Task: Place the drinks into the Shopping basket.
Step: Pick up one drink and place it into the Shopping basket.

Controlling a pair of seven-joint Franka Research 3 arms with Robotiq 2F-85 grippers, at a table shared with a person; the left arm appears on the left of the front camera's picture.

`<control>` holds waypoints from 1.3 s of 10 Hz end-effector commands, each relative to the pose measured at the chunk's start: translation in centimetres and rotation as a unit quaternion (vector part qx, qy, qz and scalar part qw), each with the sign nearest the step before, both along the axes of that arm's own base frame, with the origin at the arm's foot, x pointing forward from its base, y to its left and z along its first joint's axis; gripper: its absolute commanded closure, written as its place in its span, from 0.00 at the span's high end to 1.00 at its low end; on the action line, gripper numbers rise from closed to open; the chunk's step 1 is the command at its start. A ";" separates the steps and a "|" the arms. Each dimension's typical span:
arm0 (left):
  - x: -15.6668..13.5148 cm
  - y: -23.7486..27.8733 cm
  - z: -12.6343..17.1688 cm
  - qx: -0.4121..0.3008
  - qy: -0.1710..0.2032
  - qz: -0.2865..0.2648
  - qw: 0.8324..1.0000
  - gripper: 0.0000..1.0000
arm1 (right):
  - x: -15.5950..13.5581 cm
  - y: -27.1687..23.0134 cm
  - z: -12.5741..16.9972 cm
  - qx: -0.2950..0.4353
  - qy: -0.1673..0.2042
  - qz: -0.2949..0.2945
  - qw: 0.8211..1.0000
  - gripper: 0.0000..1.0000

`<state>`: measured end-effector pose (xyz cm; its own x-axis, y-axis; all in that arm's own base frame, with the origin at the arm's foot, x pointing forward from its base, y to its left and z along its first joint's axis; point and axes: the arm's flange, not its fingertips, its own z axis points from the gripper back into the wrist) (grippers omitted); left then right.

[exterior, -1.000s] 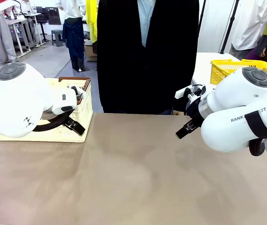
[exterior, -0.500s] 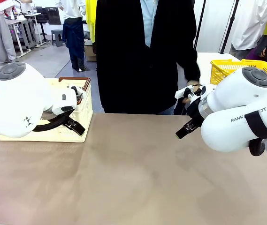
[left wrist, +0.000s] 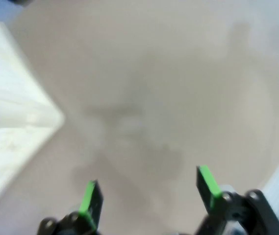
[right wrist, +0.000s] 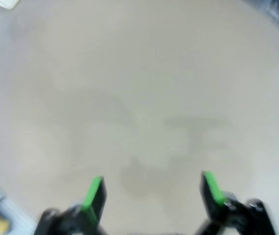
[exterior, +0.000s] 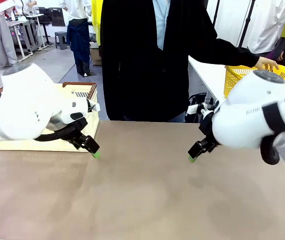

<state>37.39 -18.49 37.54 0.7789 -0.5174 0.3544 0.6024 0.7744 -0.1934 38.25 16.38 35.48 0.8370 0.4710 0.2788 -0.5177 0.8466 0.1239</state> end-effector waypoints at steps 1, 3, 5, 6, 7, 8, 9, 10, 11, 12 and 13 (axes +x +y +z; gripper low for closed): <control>0.7 4.1 4.6 -0.106 0.138 0.007 0.985 1.00 | 1.7 -3.8 3.9 0.134 0.145 -0.098 0.975 1.00; 0.1 9.1 8.9 -0.277 0.172 -0.024 0.945 1.00 | 0.6 -9.8 7.3 0.347 0.200 -0.026 0.916 1.00; -0.7 19.0 13.2 -0.406 0.102 0.047 0.907 1.00 | -1.8 -18.3 9.7 0.459 0.149 -0.083 0.872 1.00; -2.2 26.1 14.1 -0.478 0.044 0.113 0.870 1.00 | -3.6 -23.4 9.5 0.499 0.103 -0.145 0.848 1.00; -3.8 31.6 13.5 -0.528 0.001 0.192 0.828 1.00 | -4.9 -27.3 8.5 0.528 0.076 -0.206 0.821 1.00; -5.3 35.0 11.9 -0.537 -0.023 0.257 0.803 1.00 | -6.1 -30.3 6.8 0.567 0.062 -0.243 0.785 1.00; -6.4 36.8 10.2 -0.534 -0.030 0.285 0.795 1.00 | -7.1 -32.8 5.1 0.609 0.021 -0.294 0.736 1.00; -6.5 37.5 8.9 -0.516 -0.042 0.317 0.794 1.00 | -8.0 -34.5 3.8 0.642 -0.012 -0.338 0.688 1.00; -6.2 37.5 8.4 -0.498 -0.050 0.336 0.798 1.00 | -8.4 -34.9 3.4 0.650 -0.026 -0.363 0.668 1.00; -8.4 40.8 10.1 -0.522 -0.015 0.305 0.797 1.00 | -8.3 -34.4 3.6 0.634 -0.036 -0.355 0.686 1.00; -8.4 40.8 10.1 -0.522 -0.015 0.305 0.797 1.00 | -8.6 -38.5 4.3 0.627 0.024 -0.364 0.688 1.00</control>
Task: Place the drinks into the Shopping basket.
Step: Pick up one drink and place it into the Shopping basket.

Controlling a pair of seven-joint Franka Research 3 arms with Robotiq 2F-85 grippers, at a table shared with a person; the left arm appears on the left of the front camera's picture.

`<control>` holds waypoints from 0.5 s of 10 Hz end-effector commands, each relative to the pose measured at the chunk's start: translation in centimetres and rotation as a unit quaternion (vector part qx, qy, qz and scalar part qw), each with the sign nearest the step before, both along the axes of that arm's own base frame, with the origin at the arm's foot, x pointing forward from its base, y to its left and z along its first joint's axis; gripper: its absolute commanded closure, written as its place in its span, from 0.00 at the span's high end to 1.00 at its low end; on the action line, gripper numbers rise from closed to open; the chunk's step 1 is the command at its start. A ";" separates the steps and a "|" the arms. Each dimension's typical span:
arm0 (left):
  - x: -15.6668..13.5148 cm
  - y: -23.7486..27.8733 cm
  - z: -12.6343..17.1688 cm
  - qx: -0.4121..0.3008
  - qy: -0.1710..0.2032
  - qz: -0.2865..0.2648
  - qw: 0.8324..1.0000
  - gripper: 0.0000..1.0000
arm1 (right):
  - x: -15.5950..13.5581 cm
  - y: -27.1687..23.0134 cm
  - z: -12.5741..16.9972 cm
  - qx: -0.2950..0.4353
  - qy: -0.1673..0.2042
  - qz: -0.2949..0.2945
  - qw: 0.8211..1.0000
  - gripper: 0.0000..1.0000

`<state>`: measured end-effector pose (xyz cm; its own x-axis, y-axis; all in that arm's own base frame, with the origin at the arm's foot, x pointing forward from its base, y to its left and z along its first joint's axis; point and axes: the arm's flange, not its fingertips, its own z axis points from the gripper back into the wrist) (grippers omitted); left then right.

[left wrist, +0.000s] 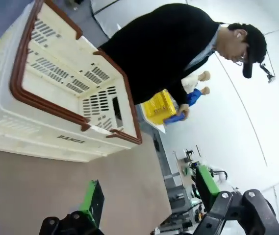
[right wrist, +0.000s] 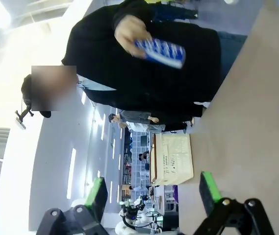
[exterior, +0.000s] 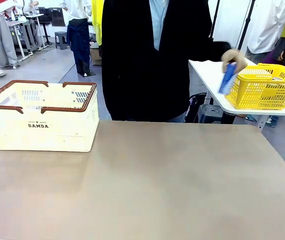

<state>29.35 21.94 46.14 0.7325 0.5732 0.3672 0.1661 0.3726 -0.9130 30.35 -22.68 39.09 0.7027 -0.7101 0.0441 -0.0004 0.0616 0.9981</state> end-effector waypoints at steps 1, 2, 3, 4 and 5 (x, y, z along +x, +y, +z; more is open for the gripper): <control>-0.4 0.3 1.5 -0.007 -0.005 -0.024 1.000 1.00 | -0.7 0.5 0.7 -0.014 0.011 0.030 0.999 1.00; -0.4 0.3 1.5 -0.007 -0.005 -0.024 1.000 1.00 | -0.7 0.5 0.7 -0.014 0.011 0.030 0.999 1.00; -0.4 0.3 1.5 -0.007 -0.005 -0.024 1.000 1.00 | -0.7 0.5 0.7 -0.014 0.011 0.030 0.999 1.00; -0.4 0.3 1.5 -0.007 -0.005 -0.024 1.000 1.00 | -0.7 0.5 0.7 -0.014 0.011 0.030 0.999 1.00; -0.4 0.3 1.5 -0.007 -0.005 -0.024 1.000 1.00 | -0.7 0.5 0.7 -0.014 0.011 0.030 0.999 1.00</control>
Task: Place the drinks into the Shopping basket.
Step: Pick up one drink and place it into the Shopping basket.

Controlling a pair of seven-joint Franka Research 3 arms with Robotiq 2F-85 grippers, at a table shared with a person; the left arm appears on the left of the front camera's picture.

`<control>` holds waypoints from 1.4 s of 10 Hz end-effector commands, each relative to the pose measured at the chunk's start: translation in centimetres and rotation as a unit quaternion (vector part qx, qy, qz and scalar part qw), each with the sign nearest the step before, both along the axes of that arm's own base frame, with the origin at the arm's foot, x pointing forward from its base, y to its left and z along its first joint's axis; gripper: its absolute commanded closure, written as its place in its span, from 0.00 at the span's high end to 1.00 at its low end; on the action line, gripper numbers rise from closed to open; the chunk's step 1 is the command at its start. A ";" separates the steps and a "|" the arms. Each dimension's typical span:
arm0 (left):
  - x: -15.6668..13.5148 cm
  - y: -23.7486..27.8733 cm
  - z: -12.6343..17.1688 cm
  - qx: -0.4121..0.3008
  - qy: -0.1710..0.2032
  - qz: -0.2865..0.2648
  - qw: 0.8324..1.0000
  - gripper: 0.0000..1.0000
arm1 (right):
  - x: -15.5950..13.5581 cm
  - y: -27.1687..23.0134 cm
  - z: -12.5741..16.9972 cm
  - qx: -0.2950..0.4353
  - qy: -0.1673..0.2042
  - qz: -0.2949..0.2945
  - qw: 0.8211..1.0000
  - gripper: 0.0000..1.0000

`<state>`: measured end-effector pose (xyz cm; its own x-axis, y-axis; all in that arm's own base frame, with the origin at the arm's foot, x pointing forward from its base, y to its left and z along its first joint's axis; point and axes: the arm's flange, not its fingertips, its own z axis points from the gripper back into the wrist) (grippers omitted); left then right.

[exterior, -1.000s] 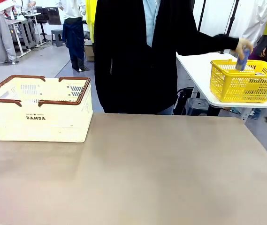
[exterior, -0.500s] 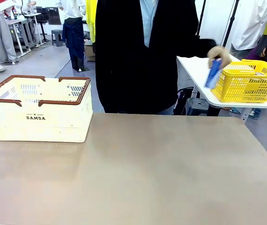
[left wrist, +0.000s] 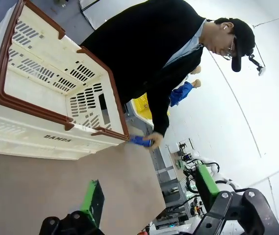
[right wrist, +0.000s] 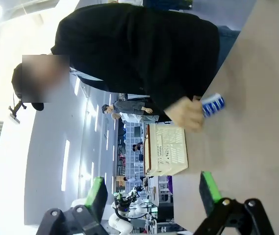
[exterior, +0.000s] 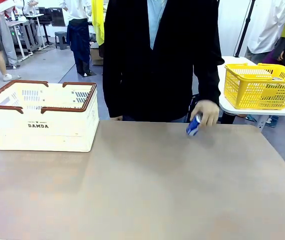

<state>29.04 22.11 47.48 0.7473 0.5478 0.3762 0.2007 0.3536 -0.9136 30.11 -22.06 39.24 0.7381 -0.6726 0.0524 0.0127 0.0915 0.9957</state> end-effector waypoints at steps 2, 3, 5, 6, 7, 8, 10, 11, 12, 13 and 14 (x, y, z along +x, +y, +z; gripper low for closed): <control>0.0 0.2 0.2 0.000 0.006 -0.004 1.000 1.00 | -0.5 -0.1 0.5 0.001 0.003 0.005 1.000 1.00; 0.0 0.2 0.2 0.000 0.006 -0.004 1.000 1.00 | -0.5 -0.1 0.5 0.001 0.003 0.005 1.000 1.00; 0.0 0.2 0.2 0.000 0.006 -0.004 1.000 1.00 | -0.5 -0.1 0.5 0.001 0.003 0.005 1.000 1.00; 0.0 0.2 0.2 0.000 0.006 -0.004 1.000 1.00 | -0.5 -0.1 0.5 0.001 0.003 0.005 1.000 1.00; 0.0 0.2 0.2 0.000 0.006 -0.004 1.000 1.00 | -0.5 -0.1 0.5 0.001 0.003 0.005 1.000 1.00; 0.0 0.2 0.2 0.000 0.006 -0.004 1.000 1.00 | -0.5 -0.1 0.5 0.001 0.003 0.005 1.000 1.00; 0.0 0.2 0.2 0.000 0.006 -0.004 1.000 1.00 | -0.5 -0.1 0.5 0.001 0.003 0.005 1.000 1.00; 0.0 0.2 0.2 0.000 0.006 -0.004 1.000 1.00 | -0.5 -0.1 0.5 0.001 0.003 0.005 1.000 1.00; 0.0 0.2 0.2 0.000 0.006 -0.004 1.000 1.00 | -0.5 -0.1 0.5 0.001 0.003 0.005 1.000 1.00; 0.0 0.2 0.2 0.000 0.006 -0.004 1.000 1.00 | -0.1 -0.1 0.0 0.000 -0.001 -0.001 1.000 1.00; 0.0 0.2 0.2 0.000 0.006 -0.004 1.000 1.00 | 1.3 2.8 2.0 -0.077 0.011 0.014 0.997 1.00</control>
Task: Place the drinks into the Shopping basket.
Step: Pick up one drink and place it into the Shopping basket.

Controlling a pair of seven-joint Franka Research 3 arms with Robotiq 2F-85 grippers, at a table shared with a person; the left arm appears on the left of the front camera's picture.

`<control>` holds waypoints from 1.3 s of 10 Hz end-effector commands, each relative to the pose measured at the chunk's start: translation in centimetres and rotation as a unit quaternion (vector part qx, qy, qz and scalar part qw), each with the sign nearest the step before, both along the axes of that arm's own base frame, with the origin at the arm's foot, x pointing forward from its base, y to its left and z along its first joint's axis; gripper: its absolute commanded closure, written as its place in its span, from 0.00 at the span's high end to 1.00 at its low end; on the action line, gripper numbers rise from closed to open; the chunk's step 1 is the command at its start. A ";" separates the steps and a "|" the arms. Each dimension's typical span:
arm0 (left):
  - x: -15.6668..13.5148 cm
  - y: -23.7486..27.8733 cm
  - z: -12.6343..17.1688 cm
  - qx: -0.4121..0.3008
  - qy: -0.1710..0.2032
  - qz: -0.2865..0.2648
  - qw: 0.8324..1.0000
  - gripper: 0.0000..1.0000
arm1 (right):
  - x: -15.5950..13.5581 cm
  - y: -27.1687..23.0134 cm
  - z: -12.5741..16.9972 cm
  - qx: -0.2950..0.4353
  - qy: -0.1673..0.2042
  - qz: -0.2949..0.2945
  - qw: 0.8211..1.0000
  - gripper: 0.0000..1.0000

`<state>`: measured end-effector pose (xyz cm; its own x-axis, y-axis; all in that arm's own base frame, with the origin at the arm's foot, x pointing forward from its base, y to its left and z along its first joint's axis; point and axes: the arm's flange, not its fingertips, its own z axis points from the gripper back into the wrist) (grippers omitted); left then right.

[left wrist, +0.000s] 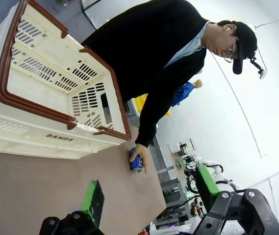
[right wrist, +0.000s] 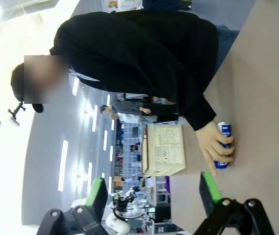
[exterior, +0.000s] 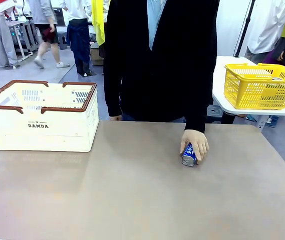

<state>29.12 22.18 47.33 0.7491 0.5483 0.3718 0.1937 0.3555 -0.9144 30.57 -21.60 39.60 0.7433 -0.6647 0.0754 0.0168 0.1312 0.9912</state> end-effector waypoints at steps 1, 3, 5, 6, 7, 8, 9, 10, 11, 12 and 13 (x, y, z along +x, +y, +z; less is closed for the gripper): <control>-0.1 0.1 0.3 -0.001 0.002 -0.005 1.000 1.00 | 2.9 6.6 3.5 -0.134 0.005 0.047 0.990 1.00; -0.1 0.1 0.3 -0.001 0.002 -0.005 1.000 1.00 | 6.3 15.7 5.1 -0.225 -0.019 0.119 0.967 1.00; -0.1 0.1 0.3 -0.001 0.002 -0.005 1.000 1.00 | 6.7 14.7 5.8 -0.230 -0.024 0.107 0.967 1.00; -0.1 0.1 0.3 -0.001 0.002 -0.005 1.000 1.00 | 5.6 11.0 6.0 -0.223 -0.026 0.069 0.972 1.00; -0.1 0.1 0.3 -0.001 0.002 -0.005 1.000 1.00 | 3.5 5.8 5.9 -0.222 -0.023 0.030 0.974 1.00; -0.1 0.1 0.3 -0.001 0.002 -0.005 1.000 1.00 | 0.7 0.9 5.2 -0.229 -0.002 -0.031 0.973 1.00; -0.1 0.1 0.3 -0.001 0.002 -0.005 1.000 1.00 | -2.1 -3.1 3.8 -0.221 0.028 -0.079 0.972 1.00; -0.1 0.1 0.3 -0.001 0.002 -0.005 1.000 1.00 | -4.9 -6.4 1.7 -0.194 0.082 -0.130 0.969 1.00; -0.1 0.1 0.3 -0.001 0.002 -0.005 1.000 1.00 | -6.1 -7.6 0.5 -0.175 0.098 -0.146 0.969 1.00; -0.1 0.1 0.3 -0.001 0.002 -0.005 1.000 1.00 | -6.7 -8.2 -0.4 -0.158 0.109 -0.157 0.969 1.00; -0.1 0.1 0.3 -0.001 0.002 -0.005 1.000 1.00 | -6.4 -8.0 -0.8 -0.154 0.120 -0.156 0.968 1.00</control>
